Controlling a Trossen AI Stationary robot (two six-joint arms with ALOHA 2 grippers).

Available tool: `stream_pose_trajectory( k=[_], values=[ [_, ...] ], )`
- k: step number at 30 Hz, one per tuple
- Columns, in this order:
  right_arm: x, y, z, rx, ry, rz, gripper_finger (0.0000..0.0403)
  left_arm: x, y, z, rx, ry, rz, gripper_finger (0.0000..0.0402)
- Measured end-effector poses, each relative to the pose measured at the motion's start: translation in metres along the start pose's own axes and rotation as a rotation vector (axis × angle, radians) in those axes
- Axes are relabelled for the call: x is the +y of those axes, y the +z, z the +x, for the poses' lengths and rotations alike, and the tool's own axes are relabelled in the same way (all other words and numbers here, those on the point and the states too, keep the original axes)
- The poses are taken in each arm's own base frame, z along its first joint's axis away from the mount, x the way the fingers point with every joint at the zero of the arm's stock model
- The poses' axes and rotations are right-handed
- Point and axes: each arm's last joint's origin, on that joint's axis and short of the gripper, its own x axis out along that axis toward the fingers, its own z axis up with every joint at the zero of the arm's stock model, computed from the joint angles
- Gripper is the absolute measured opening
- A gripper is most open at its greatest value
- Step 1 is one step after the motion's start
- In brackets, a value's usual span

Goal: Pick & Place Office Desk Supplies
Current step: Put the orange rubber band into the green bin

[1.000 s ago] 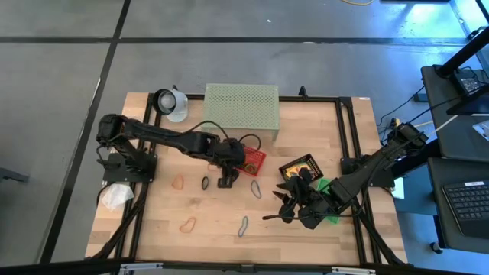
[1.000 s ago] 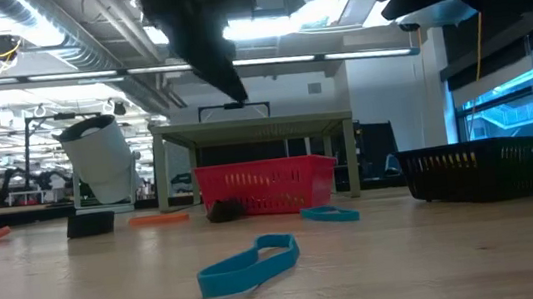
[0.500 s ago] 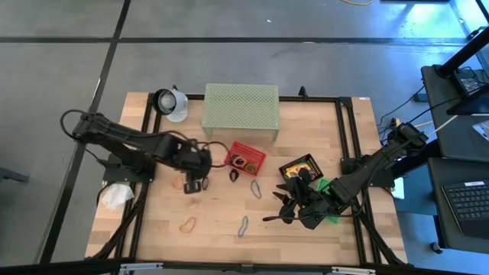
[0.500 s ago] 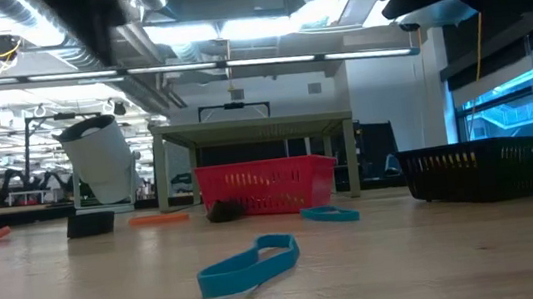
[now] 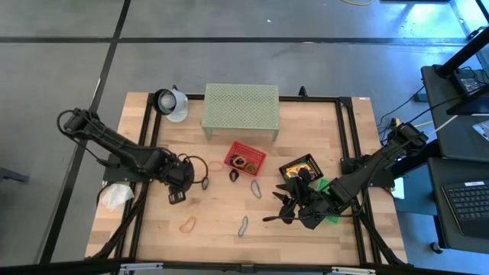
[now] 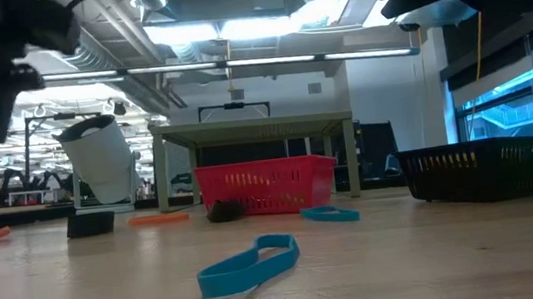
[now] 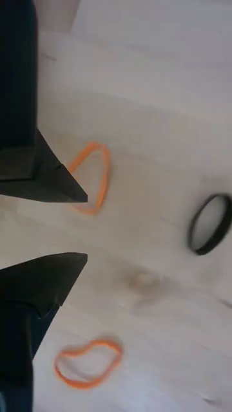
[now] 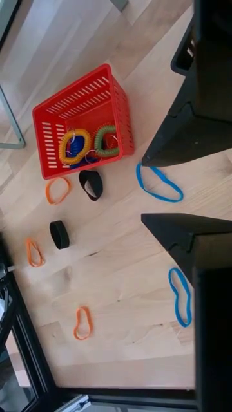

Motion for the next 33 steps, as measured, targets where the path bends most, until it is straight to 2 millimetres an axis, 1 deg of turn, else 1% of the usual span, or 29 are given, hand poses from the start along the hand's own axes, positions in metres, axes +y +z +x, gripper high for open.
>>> stream_pose_trajectory(
  k=[6,10,17,24,33],
  values=[
    [0.000,0.000,0.000,-0.001,0.000,0.001,0.0127,0.000,-0.012,0.018,0.051,-0.021,0.052,0.0132],
    [0.000,0.000,0.000,-0.002,0.002,0.003,0.0127,0.003,-0.017,0.027,0.073,-0.008,0.045,0.0143],
    [0.000,0.000,0.000,-0.002,0.002,0.003,0.0127,0.005,-0.021,0.039,0.089,0.023,0.030,0.0171],
    [0.000,0.000,0.000,-0.002,0.002,0.002,0.0127,0.007,-0.024,0.061,0.093,0.048,0.028,0.0178],
    [0.000,0.000,0.000,-0.002,0.002,-0.002,0.0127,0.007,-0.024,0.065,0.087,0.051,0.083,0.0186]
  ],
)
